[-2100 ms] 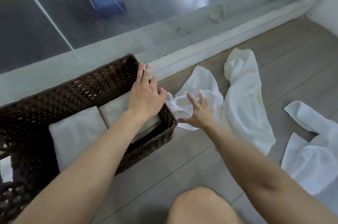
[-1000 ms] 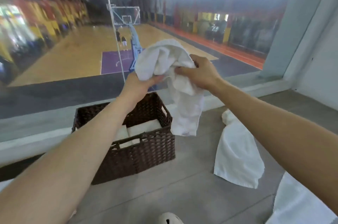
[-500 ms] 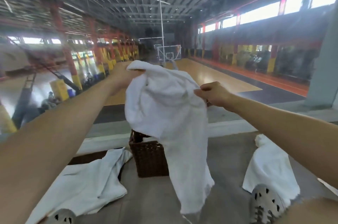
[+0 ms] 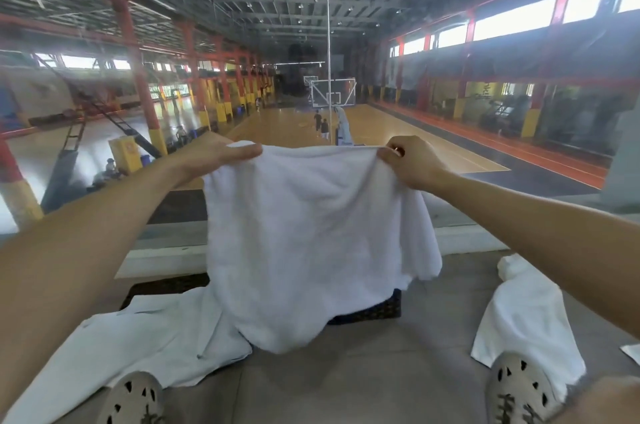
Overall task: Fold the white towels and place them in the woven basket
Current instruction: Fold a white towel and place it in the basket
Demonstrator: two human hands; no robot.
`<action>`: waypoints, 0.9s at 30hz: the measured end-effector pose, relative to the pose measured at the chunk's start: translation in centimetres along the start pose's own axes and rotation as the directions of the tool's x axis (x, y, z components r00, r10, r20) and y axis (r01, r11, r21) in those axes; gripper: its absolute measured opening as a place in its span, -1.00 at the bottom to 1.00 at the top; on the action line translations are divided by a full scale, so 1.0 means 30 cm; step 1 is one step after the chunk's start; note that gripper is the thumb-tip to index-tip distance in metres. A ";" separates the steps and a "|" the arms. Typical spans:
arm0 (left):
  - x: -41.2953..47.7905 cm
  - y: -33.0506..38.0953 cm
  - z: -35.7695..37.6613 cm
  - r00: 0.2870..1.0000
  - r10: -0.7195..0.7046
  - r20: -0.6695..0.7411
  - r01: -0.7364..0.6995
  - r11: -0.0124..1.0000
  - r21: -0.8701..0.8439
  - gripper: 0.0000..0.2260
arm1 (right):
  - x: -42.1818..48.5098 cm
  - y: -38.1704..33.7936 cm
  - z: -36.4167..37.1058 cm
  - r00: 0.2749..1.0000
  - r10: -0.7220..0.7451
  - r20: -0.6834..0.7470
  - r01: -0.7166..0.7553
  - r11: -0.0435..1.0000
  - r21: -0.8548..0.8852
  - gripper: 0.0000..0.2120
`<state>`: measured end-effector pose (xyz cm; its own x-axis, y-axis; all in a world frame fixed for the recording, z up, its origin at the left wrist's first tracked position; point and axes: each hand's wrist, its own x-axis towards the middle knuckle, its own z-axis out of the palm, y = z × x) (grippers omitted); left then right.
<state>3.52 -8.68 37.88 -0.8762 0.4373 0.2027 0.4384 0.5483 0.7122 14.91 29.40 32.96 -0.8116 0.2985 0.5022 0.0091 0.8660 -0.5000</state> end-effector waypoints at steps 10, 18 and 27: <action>-0.004 -0.205 0.012 0.963 0.059 -0.265 -0.035 0.995 0.095 -0.94 | -0.120 -0.096 0.059 0.957 -0.102 0.273 0.149 0.976 -0.156 -0.53; -0.121 -0.300 0.220 0.994 0.105 -0.016 -0.089 0.904 0.417 -0.73 | -0.430 -0.037 0.188 0.867 -0.251 0.430 0.234 0.968 0.092 -0.72; -0.261 -0.414 0.374 0.943 0.142 -0.300 -0.012 0.918 0.397 -0.77 | -0.577 -0.125 0.290 0.392 -0.588 0.708 0.882 0.459 -0.108 -0.62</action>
<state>7.19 -10.90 19.91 -0.8242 0.2764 0.4943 0.4925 0.7807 0.3847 23.84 17.48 20.00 -0.7371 -0.6758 -0.0084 -0.6487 0.7039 0.2893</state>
